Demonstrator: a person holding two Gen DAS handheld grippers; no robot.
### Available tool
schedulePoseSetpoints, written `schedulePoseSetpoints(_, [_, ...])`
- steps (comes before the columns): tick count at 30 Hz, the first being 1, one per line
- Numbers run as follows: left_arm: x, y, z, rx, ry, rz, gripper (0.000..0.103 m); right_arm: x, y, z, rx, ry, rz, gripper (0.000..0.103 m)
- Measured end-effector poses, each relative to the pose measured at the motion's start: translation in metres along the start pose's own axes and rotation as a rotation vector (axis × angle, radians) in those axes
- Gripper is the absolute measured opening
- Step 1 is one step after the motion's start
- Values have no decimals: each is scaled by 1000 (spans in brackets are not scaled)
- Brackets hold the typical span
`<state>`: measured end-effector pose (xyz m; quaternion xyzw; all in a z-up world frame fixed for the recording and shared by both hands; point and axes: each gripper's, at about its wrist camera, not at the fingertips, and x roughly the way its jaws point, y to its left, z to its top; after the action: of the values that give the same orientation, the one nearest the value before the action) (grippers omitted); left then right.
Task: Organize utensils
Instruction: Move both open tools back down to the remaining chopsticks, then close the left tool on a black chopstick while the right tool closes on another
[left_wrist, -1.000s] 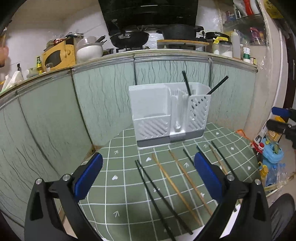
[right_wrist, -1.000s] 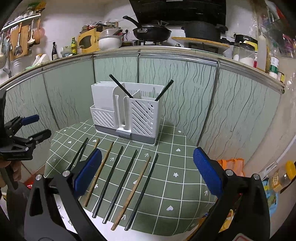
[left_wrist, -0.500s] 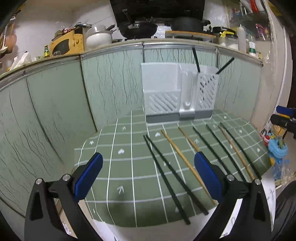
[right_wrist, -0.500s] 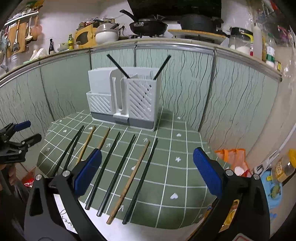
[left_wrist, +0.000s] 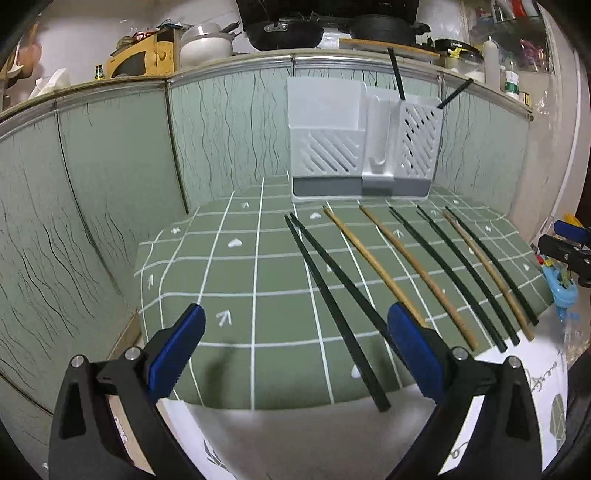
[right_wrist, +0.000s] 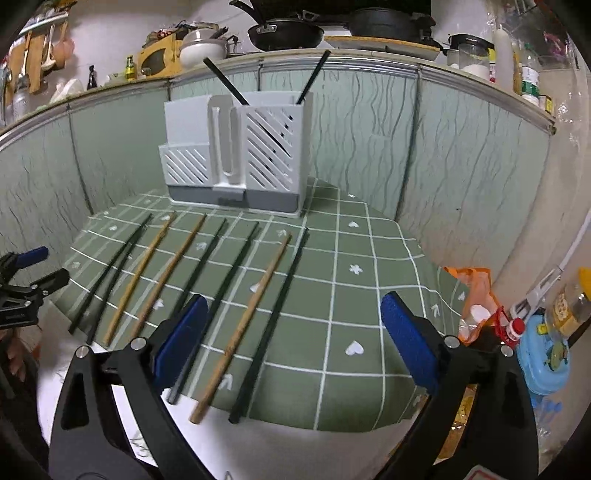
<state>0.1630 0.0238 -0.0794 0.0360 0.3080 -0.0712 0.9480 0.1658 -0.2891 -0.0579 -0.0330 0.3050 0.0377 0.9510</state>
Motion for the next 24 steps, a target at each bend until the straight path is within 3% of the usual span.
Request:
schedulePoseSetpoints(6, [9, -8, -11, 20, 33, 21, 93, 12, -1, -14, 12, 40, -24, 85])
schedulePoseSetpoints(8, [12, -13, -13, 47, 42, 22, 83, 15, 0, -17, 5, 56, -36, 85])
schedulePoseSetpoints(12, [18, -16, -14, 46, 68, 20, 76, 21, 0, -24, 11, 88, -30, 81])
schedulePoseSetpoints(15, [23, -18, -16, 46, 88, 17, 62, 25, 2, -29, 8, 112, -15, 76])
schedulePoseSetpoints(17, [24, -20, -17, 55, 90, 16, 47, 27, 5, -31, 0, 125, -2, 74])
schedulePoseSetpoints(20, [24, -24, -17, 66, 88, 9, 38, 30, 9, -33, -16, 145, 5, 70])
schedulePoseSetpoints(24, [23, -26, -18, 73, 83, 16, 34, 36, 17, -38, -44, 174, 1, 54])
